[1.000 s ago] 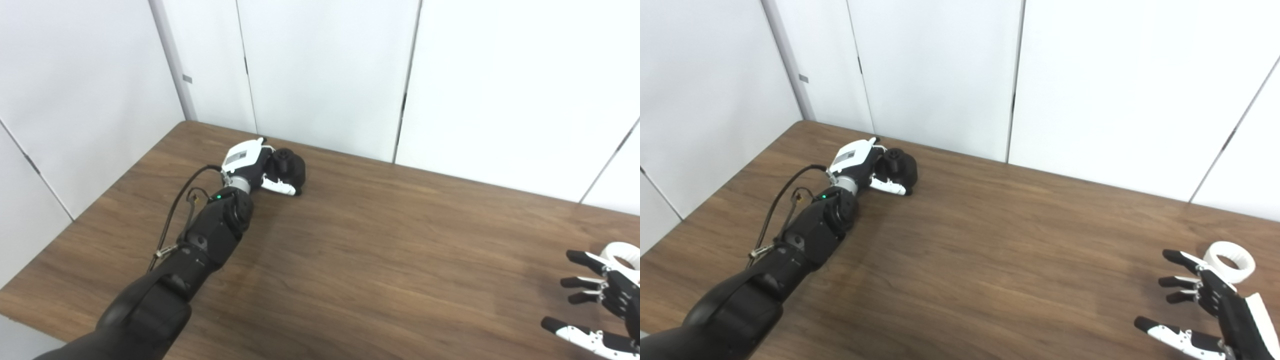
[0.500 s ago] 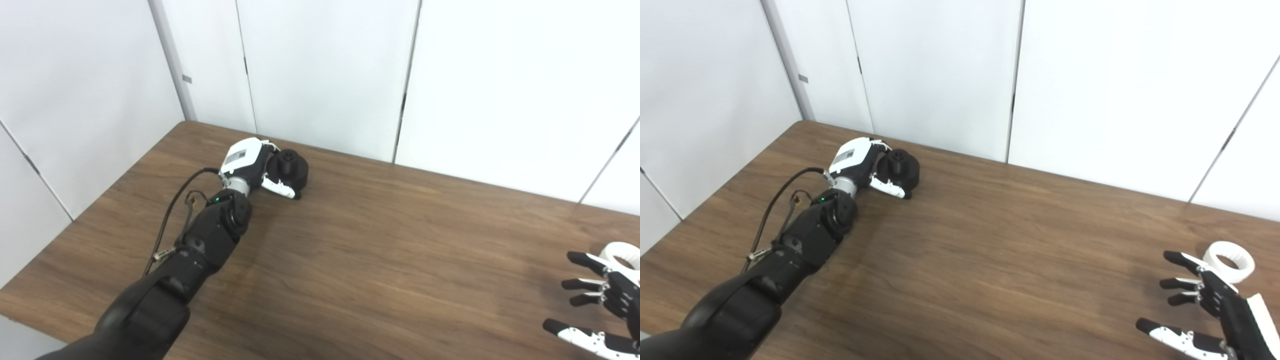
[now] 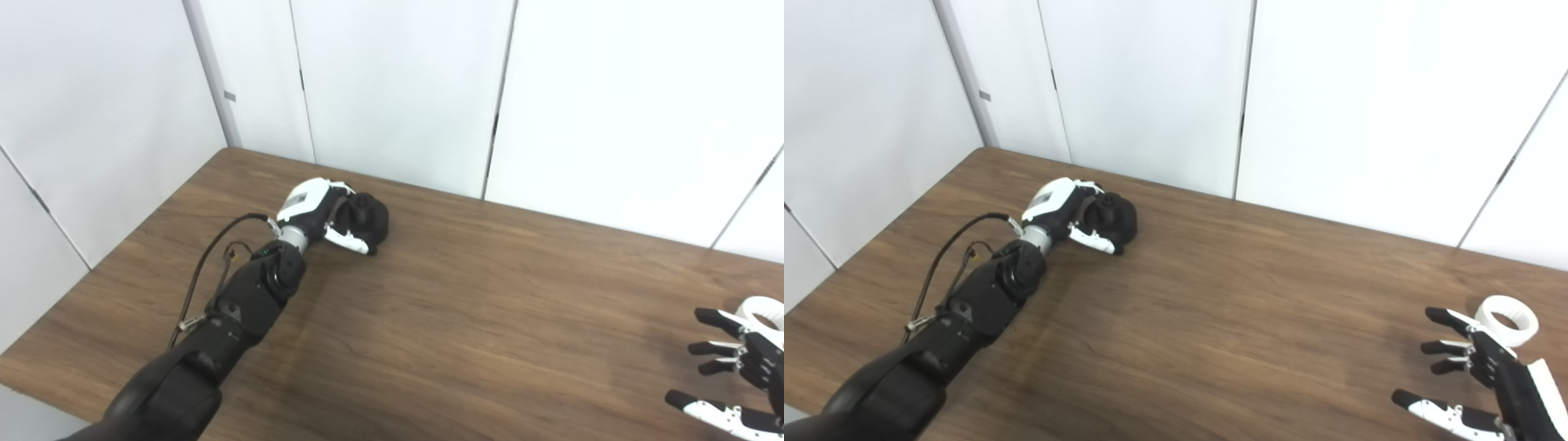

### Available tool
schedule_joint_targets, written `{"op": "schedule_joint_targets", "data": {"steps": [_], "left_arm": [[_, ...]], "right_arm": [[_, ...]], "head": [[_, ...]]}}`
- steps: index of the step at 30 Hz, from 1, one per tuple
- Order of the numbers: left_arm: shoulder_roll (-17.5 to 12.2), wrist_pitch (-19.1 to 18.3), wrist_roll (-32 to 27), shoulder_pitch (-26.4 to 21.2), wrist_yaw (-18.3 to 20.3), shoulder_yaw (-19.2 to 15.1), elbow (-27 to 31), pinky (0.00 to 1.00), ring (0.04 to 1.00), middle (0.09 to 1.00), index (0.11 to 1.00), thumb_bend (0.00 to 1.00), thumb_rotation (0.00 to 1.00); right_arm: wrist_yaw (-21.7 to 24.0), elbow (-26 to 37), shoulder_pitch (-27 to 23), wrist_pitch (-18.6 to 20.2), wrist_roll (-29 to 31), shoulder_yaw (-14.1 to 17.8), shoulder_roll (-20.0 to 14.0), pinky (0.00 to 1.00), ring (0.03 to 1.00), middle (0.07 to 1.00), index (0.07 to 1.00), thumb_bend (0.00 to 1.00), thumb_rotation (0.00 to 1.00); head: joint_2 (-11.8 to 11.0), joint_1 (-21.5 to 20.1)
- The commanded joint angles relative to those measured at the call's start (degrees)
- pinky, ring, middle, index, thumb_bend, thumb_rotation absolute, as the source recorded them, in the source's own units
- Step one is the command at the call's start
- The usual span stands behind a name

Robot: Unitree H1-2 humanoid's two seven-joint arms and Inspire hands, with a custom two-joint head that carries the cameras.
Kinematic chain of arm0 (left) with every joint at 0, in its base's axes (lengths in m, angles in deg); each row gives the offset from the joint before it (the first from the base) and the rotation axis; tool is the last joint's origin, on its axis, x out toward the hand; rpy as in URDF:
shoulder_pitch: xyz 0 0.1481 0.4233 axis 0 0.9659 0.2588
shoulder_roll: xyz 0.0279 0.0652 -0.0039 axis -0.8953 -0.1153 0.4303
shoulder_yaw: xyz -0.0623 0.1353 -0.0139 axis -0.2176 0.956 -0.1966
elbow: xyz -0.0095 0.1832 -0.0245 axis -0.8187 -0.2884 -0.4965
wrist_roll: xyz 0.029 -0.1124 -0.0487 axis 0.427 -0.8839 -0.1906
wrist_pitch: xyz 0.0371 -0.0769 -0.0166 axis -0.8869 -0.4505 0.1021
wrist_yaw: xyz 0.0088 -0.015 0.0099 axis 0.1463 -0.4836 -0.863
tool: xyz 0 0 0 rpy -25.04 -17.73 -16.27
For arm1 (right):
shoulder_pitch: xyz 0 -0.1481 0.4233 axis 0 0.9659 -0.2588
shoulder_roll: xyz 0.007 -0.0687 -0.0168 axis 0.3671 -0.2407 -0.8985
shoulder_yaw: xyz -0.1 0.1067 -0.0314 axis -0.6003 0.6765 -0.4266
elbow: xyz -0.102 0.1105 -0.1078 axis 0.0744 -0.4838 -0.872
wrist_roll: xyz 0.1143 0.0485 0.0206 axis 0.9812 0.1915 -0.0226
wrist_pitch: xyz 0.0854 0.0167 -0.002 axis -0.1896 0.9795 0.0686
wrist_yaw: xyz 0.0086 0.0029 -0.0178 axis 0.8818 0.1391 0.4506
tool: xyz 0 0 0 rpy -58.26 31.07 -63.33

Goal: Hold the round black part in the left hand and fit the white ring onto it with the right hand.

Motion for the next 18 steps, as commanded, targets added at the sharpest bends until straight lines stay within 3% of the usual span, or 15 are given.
{"op": "schedule_joint_targets", "data": {"steps": [1, 8, 18], "left_arm": [[-1.4, 3.16, -1.39, -1.15, 2.78, 0.21, 2.75, 1.0, 0.993, 0.914, 0.485, 0.52, 0.07], [-1.15, 5.38, -3.73, 0.34, 10.58, 1.18, 6.96, 1.0, 1.0, 0.948, 0.484, 0.52, 0.07], [0.65, 9.07, -5.18, 2.57, 16.85, 3.12, 13.58, 1.0, 1.0, 0.975, 0.483, 0.52, 0.07]], "right_arm": [[-0.43, 1.24, -1.98, -1.22, 0.53, 0.43, -0.48, 0.54, 0.652, 0.818, 0.769, 0.69, 0.06], [-0.55, 1.8, -2.12, -0.42, -0.07, 0.26, -0.28, 0.53, 0.65, 0.811, 0.764, 0.69, 0.06], [-0.92, 1.91, -2.54, -0.65, -0.98, 0.03, 0.03, 0.53, 0.643, 0.805, 0.759, 0.69, 0.05]], "head": [[0.13, -0.07], [0.19, -0.36], [0.22, -0.74]]}}
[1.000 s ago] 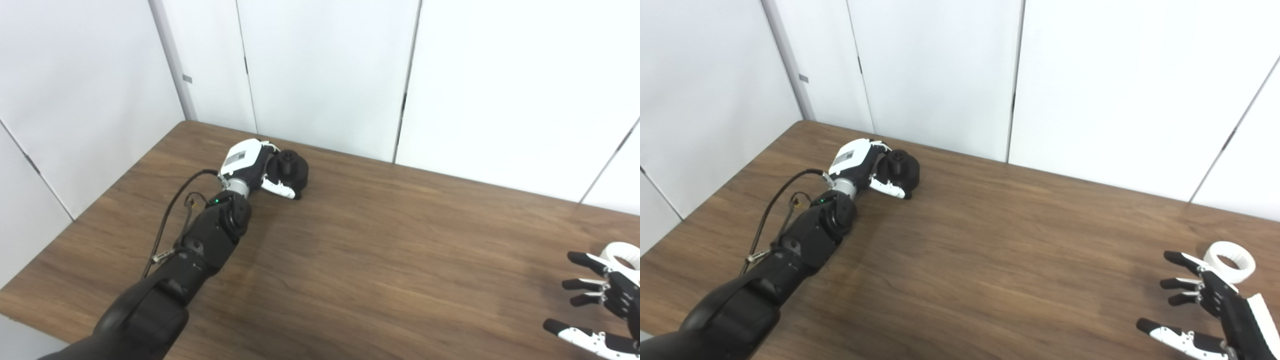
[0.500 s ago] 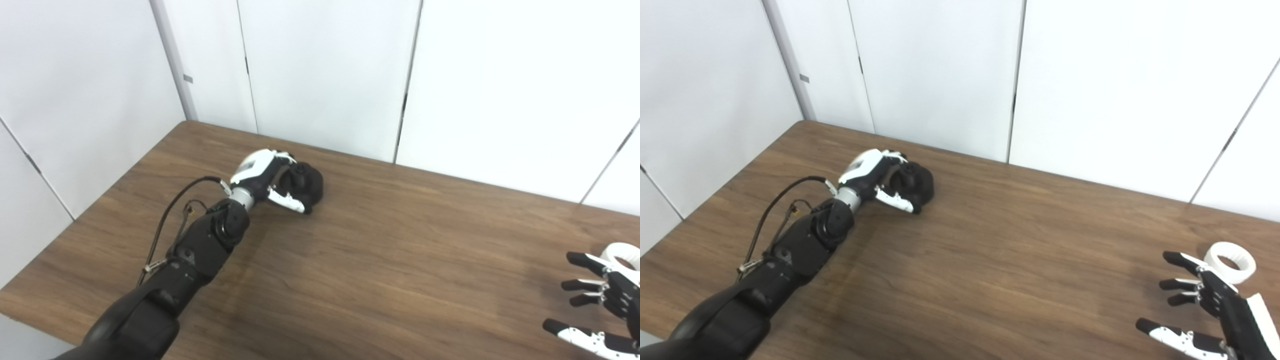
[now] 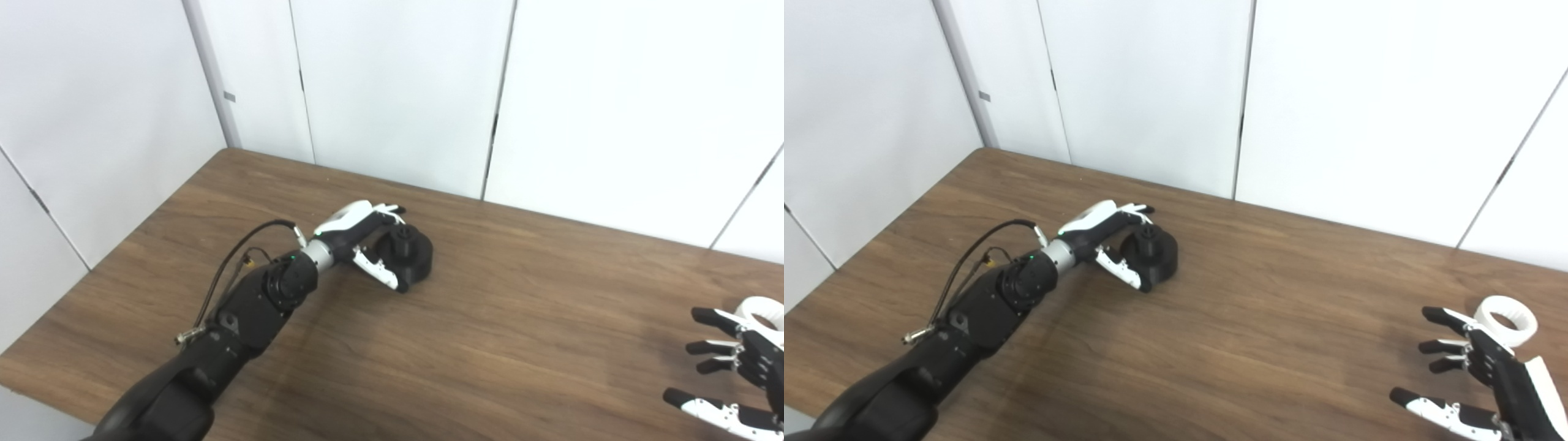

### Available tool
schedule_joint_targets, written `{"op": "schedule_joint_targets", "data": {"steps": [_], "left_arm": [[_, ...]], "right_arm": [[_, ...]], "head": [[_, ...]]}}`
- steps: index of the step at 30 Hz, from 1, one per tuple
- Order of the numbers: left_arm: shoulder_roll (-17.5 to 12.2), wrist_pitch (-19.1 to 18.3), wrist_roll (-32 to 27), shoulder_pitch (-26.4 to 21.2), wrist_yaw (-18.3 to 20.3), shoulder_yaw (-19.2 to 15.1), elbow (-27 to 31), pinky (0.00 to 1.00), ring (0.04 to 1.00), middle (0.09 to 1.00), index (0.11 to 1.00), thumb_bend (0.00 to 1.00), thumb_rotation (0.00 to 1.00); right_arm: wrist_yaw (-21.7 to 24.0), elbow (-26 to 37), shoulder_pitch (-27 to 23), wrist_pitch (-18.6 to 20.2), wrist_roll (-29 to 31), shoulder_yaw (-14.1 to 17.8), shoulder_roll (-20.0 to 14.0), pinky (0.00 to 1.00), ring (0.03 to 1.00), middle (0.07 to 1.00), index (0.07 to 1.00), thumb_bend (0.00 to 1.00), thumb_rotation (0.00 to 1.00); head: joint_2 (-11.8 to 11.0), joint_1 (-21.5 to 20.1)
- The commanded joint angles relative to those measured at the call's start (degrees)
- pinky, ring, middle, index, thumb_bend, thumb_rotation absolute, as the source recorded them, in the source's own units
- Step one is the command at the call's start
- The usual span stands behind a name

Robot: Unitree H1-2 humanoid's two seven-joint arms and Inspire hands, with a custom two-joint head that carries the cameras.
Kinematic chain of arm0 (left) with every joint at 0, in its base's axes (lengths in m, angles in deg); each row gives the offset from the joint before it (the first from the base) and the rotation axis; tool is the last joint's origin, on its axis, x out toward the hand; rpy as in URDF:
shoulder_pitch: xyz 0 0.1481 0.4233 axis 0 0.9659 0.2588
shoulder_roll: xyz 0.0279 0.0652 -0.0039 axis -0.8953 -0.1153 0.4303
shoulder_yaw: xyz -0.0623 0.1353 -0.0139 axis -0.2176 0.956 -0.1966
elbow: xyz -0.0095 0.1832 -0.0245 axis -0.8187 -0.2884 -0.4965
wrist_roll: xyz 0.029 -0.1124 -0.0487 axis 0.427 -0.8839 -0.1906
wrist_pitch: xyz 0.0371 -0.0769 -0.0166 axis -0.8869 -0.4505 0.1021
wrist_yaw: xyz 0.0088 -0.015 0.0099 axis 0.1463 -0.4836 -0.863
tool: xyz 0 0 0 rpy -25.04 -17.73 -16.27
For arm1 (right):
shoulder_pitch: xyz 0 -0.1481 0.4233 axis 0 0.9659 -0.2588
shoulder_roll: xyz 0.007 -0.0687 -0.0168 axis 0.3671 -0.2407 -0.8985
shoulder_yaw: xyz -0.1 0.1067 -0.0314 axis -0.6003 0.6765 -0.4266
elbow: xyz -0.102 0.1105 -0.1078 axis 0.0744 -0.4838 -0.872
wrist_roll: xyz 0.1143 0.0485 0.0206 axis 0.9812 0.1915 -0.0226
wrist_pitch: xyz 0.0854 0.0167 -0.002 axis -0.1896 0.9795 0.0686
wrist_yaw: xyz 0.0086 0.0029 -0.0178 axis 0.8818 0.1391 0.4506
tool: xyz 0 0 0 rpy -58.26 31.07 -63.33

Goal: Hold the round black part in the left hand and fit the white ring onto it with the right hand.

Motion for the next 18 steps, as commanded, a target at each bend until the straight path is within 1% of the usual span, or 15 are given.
{"op": "schedule_joint_targets", "data": {"steps": [1, 5, 8, 11, 18], "left_arm": [[0.24, 2.09, -0.96, -1.09, 1.17, 0.17, 2.46, 1.0, 1.0, 0.975, 0.483, 0.52, 0.07], [1.37, 3.29, -2.1, -0.16, 3.26, 0.62, 5.08, 1.0, 1.0, 0.985, 0.482, 0.52, 0.07], [2.37, 5.22, -2.72, 0.49, 4.74, 1.13, 6.75, 1.0, 1.0, 0.989, 0.482, 0.52, 0.07], [3.33, 6.56, -3.27, 1.0, 6.12, 1.63, 8.17, 1.0, 1.0, 0.991, 0.482, 0.52, 0.07], [5.17, 6.35, -2.8, 2.14, 9.76, 3.65, 13.48, 1.0, 1.0, 1.0, 0.483, 0.52, 0.07]], "right_arm": [[-0.78, 1.81, -2.17, -0.88, -0.17, 0.24, -0.16, 0.53, 0.644, 0.807, 0.76, 0.69, 0.05], [-0.76, 1.81, -2.24, -0.83, -0.06, 0.29, -0.16, 0.53, 0.648, 0.811, 0.76, 0.69, 0.05], [-0.86, 2.42, -2.16, -0.07, -0.22, 0.34, 0.01, 0.53, 0.648, 0.814, 0.76, 0.69, 0.05], [-1.06, 2.16, -2.17, -0.59, -0.55, 0.34, 0.03, 0.53, 0.644, 0.812, 0.76, 0.69, 0.05], [-0.81, 2.01, -2.41, -0.48, -0.29, 0.42, -0.03, 0.53, 0.648, 0.813, 0.764, 0.68, 0.07]], "head": [[0.05, 0.05], [0.05, 0.05], [0.05, 0.05], [0.05, 0.05], [0.26, 0.27]]}}
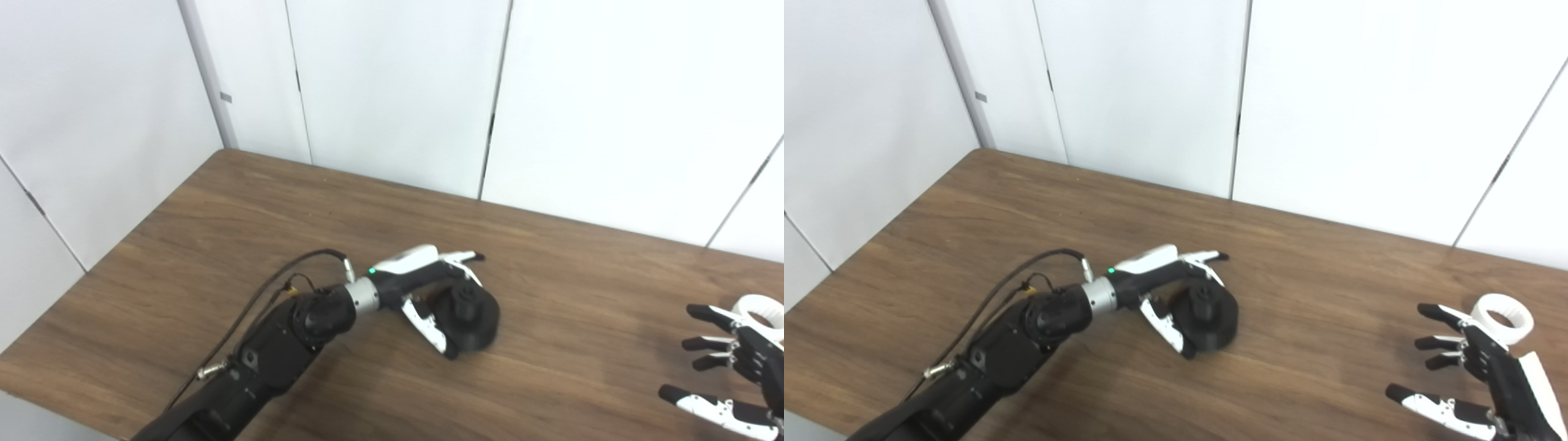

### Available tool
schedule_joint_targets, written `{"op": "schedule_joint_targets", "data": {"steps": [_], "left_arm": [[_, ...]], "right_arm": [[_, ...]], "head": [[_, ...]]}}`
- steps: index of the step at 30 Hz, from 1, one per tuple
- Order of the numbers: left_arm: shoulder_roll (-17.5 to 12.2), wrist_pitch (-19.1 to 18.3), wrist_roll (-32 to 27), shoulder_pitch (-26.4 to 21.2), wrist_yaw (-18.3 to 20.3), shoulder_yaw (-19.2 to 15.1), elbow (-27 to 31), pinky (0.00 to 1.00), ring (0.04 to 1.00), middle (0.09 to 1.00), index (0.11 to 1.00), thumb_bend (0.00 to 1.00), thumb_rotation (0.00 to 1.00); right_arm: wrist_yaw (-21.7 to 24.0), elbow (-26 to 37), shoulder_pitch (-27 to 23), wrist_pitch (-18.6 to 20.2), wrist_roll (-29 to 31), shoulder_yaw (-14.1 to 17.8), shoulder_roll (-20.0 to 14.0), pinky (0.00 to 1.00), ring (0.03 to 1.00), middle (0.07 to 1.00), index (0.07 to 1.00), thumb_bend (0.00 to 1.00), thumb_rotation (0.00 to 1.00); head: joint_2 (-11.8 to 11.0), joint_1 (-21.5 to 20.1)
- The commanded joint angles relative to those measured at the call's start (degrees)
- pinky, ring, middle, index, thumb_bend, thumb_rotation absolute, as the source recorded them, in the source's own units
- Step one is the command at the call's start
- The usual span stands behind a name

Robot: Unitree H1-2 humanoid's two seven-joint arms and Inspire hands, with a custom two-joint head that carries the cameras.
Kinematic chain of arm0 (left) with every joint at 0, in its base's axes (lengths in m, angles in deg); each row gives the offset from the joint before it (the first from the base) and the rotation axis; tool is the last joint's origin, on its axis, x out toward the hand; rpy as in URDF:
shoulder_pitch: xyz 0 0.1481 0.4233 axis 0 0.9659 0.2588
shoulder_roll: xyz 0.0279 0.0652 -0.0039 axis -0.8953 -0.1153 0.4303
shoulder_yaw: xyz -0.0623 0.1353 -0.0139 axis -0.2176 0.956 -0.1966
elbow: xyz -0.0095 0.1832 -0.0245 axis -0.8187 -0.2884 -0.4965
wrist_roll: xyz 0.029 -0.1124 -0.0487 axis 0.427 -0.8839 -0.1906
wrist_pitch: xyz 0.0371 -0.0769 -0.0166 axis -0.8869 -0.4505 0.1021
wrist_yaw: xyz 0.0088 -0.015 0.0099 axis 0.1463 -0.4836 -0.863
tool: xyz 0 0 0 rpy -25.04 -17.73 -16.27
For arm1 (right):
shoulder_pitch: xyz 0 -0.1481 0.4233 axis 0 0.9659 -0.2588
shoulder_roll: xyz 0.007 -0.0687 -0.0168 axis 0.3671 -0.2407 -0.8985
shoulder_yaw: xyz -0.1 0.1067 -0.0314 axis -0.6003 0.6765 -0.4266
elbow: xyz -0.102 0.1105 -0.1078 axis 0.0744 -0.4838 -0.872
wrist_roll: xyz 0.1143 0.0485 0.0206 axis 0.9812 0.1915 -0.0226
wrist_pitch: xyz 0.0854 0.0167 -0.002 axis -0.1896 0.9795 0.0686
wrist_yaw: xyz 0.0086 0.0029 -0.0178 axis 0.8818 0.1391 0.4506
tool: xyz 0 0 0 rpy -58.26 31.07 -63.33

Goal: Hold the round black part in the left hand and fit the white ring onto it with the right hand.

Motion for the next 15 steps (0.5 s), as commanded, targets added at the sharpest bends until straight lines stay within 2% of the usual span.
{"op": "schedule_joint_targets", "data": {"steps": [1, 15], "left_arm": [[0.16, 1.73, -0.31, -1.84, 0.07, 0.06, 2.67, 1.0, 1.0, 1.0, 0.483, 0.52, 0.07], [3.19, 3.57, 1.8, 1.21, 1.16, 2.97, 4.28, 1.0, 1.0, 0.995, 0.483, 0.52, 0.07]], "right_arm": [[-0.76, 1.87, -2.16, -0.81, 0.37, 0.49, -0.21, 0.53, 0.649, 0.813, 0.764, 0.68, 0.06], [-0.93, 2.93, -2.1, 0.57, -0.17, 0.46, 0.16, 0.52, 0.647, 0.81, 0.763, 0.69, 0.09]], "head": [[0.09, 0.01], [1.08, -2.33]]}}
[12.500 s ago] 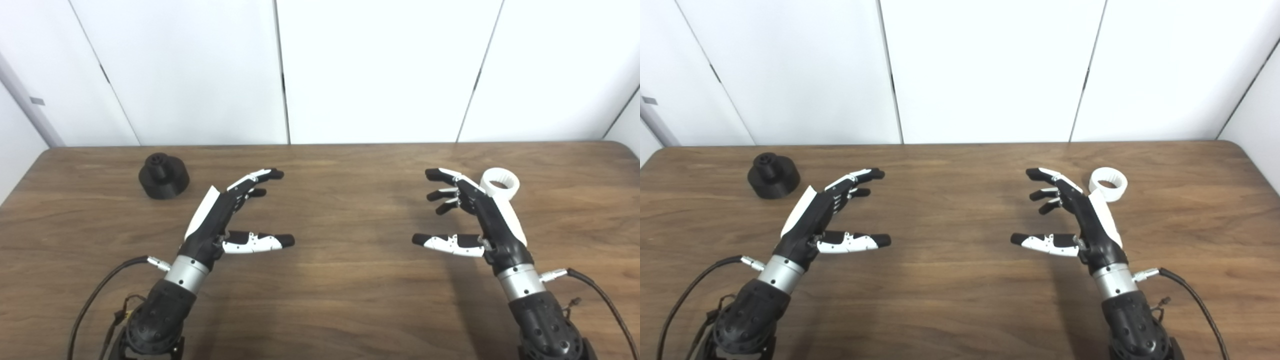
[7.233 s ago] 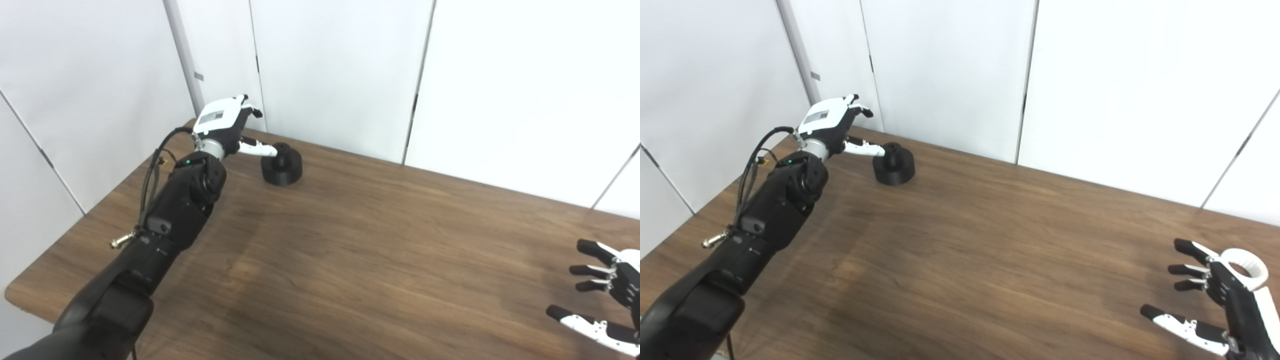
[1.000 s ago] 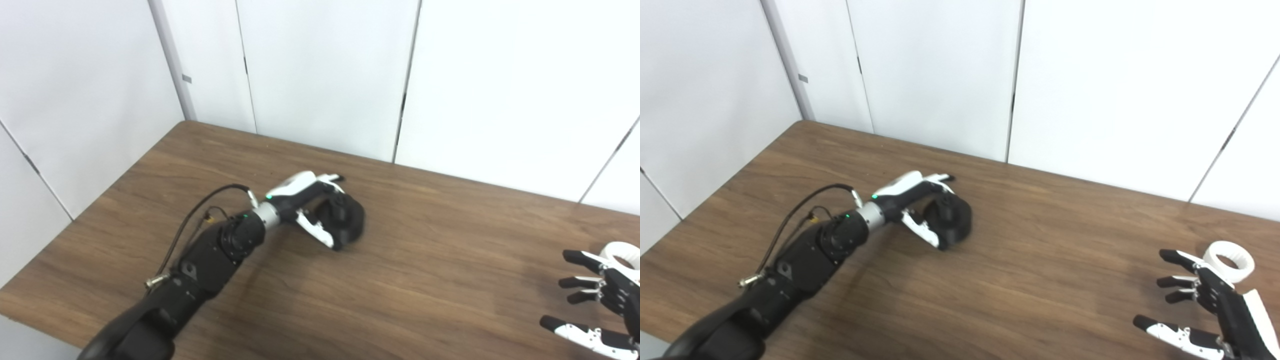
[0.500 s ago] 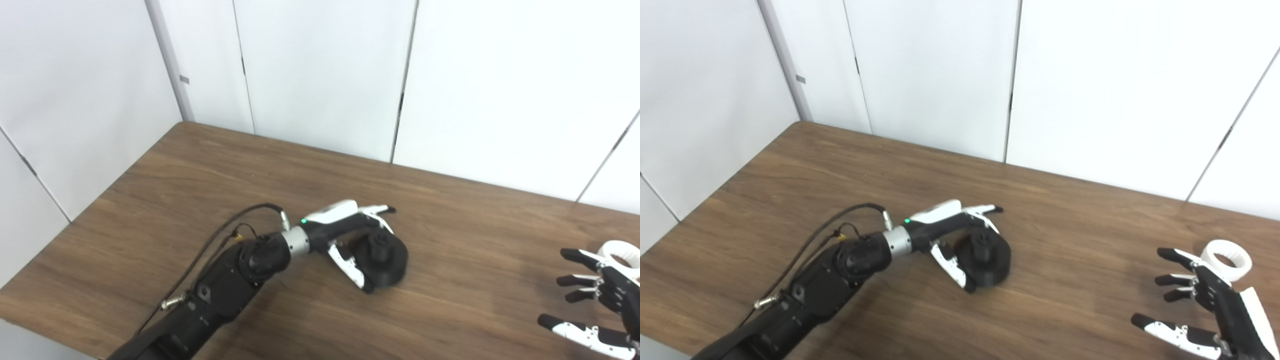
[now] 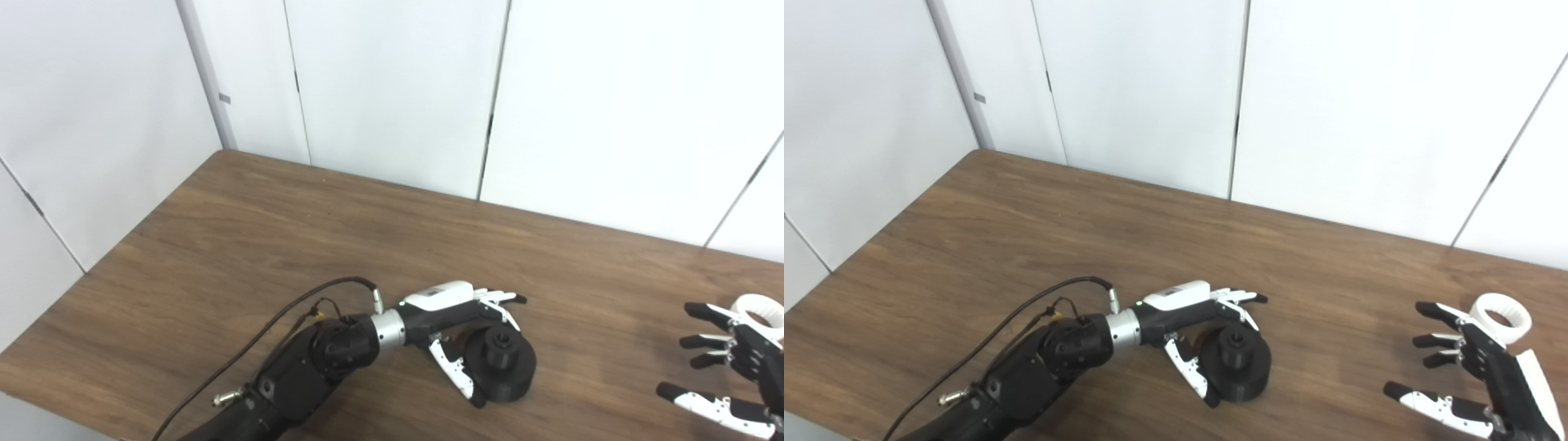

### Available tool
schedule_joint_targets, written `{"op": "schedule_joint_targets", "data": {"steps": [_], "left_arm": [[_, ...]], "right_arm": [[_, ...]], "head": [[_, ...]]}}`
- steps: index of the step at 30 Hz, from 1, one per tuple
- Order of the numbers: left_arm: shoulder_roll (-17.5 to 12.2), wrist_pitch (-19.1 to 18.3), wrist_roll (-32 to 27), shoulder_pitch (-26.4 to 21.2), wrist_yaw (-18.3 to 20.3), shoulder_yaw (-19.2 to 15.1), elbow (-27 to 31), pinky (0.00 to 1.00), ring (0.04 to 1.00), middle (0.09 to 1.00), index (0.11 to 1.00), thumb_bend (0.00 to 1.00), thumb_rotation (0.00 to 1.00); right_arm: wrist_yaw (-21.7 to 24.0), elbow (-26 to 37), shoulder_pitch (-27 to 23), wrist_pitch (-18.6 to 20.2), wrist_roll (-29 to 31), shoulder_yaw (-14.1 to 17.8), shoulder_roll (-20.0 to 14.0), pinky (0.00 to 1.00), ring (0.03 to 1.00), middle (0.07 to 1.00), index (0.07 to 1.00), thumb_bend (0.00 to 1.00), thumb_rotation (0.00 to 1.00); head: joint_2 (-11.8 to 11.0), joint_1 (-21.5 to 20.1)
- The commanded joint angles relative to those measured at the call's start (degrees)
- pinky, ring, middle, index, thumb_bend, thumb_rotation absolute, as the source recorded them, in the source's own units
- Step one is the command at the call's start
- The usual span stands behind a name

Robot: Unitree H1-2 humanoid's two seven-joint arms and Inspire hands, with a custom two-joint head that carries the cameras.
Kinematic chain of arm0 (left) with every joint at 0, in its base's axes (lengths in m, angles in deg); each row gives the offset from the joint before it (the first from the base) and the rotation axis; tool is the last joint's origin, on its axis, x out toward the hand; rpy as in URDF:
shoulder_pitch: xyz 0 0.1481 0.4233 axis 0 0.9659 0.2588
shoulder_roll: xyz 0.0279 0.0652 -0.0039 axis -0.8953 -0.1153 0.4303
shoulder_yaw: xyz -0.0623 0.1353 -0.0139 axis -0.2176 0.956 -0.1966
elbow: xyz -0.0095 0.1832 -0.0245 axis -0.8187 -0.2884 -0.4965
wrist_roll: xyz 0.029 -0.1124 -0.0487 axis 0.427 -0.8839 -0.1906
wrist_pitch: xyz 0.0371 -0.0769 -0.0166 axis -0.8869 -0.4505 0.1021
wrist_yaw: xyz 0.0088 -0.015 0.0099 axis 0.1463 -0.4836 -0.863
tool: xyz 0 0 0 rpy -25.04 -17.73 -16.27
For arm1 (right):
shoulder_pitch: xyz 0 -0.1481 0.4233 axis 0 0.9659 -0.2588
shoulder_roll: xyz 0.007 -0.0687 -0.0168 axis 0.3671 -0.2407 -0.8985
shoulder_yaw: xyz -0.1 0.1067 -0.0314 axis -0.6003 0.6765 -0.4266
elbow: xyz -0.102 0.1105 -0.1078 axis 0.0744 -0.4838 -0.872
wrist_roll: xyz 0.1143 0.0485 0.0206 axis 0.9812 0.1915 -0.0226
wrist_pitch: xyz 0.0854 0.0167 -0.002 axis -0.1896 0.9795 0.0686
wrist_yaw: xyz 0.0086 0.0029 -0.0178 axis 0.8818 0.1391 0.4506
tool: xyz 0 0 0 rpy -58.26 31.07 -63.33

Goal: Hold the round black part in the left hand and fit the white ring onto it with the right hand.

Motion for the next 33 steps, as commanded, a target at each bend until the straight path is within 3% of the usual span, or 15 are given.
{"op": "schedule_joint_targets", "data": {"steps": [1, 20, 25, 26, 29, 33], "left_arm": [[-0.14, 1.81, 0.24, -1.51, -0.24, 0.15, 1.1, 1.0, 1.0, 0.996, 0.483, 0.52, 0.07], [-2.41, 5.31, 8.9, -1.63, -3.18, 2.08, -0.9, 1.0, 1.0, 0.99, 0.484, 0.52, 0.07], [-3.61, 6.42, 8.27, -1.55, -3.06, 1.9, -1.38, 1.0, 1.0, 0.995, 0.484, 0.52, 0.07], [-4.04, 6.56, 7.9, -1.36, -2.88, 1.72, -1.25, 1.0, 1.0, 0.993, 0.485, 0.52, 0.07], [-5.3, 6.92, 7.18, -0.78, -2.43, 1.29, -0.77, 1.0, 1.0, 0.993, 0.486, 0.52, 0.07], [-7.01, 7.84, 6.04, -0.07, -2.8, 1.09, -0.98, 1.0, 1.0, 0.988, 0.486, 0.52, 0.07]], "right_arm": [[-0.93, 2.64, -2.0, -0.6, -0.01, 0.44, -0.06, 0.52, 0.648, 0.811, 0.764, 0.69, 0.09], [-1.31, 3.46, -3.0, -1.64, -2.49, -0.44, 1.0, 0.51, 0.63, 0.803, 0.759, 0.67, 0.1], [-1.82, 4.85, -3.75, -1.09, -3.41, -0.54, 1.9, 0.51, 0.656, 0.814, 0.765, 0.66, 0.12], [-2.01, 5.44, -4.15, -0.81, -3.84, -0.53, 2.16, 0.51, 0.662, 0.821, 0.769, 0.65, 0.13], [-2.22, 6.78, -5.76, 0.55, -5.28, -0.45, 2.43, 0.51, 0.645, 0.796, 0.753, 0.66, 0.11], [-1.45, 7.66, -10.03, 3.6, -9.16, -0.05, 0.67, 0.51, 0.643, 0.794, 0.759, 0.68, 0.16]], "head": [[0.16, -0.3], [1.96, -6.42], [2.04, -13.18], [1.82, -17.27], [1.18, -22.75], [-0.41, -30.89]]}}
